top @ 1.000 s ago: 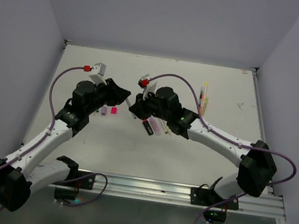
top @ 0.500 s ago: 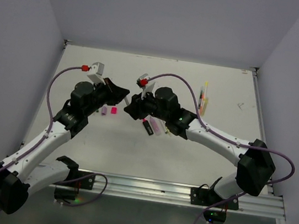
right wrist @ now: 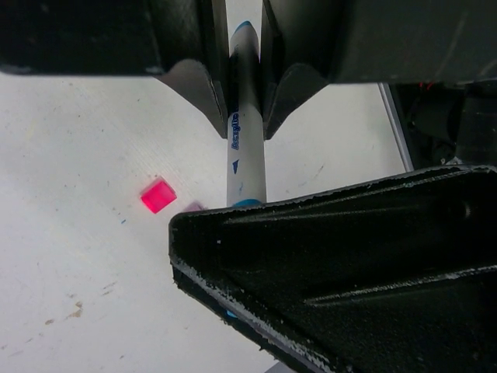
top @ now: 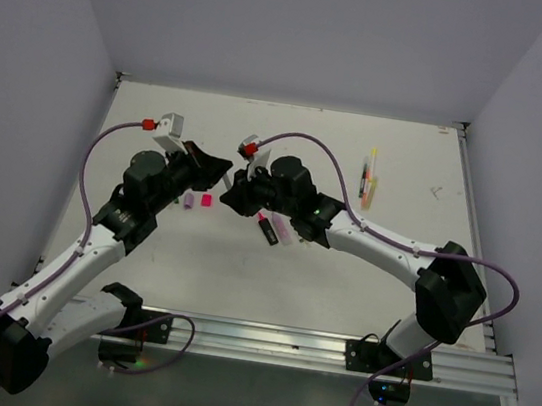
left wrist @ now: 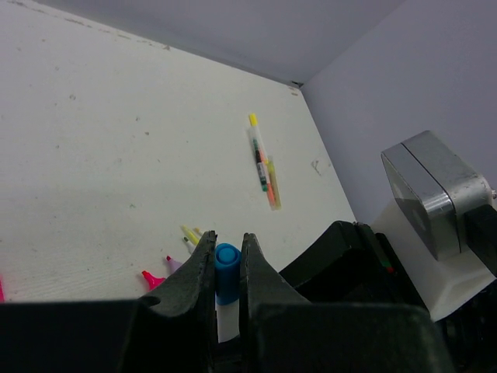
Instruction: Open the pen caps
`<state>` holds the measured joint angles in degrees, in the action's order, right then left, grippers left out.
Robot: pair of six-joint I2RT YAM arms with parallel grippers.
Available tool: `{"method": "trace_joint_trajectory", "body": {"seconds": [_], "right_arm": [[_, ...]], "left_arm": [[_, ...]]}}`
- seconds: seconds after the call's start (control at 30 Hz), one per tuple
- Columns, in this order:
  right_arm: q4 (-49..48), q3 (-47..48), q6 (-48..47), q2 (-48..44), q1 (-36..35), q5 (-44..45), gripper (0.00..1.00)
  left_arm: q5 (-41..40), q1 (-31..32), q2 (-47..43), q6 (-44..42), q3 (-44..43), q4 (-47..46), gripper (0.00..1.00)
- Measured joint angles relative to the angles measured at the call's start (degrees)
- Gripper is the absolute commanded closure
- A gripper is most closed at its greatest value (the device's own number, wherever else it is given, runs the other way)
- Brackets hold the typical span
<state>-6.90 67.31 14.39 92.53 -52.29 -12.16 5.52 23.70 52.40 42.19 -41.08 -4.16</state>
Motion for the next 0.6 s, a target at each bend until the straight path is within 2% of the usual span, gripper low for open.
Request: {"method": "trace_joint_trajectory", "body": {"seconds": [0.2, 0.47, 0.6], "right_arm": [[-2.0, -2.3, -0.1, -0.8, 0.0, 0.1, 1.0], [-9.0, -10.7, -0.2, -4.7, 0.1, 0.7, 1.0], [-4.4, -18.4, -0.2, -6.4, 0.2, 0.5, 1.0]], "left_arm": [[-2.6, 0.9, -0.3, 0.2, 0.6, -0.4, 1.0], [-4.0, 2.4, 0.6, 0.3, 0.6, -0.7, 1.0], [-13.8, -1.7, 1.2, -0.8, -3.0, -5.5, 1.0]]}}
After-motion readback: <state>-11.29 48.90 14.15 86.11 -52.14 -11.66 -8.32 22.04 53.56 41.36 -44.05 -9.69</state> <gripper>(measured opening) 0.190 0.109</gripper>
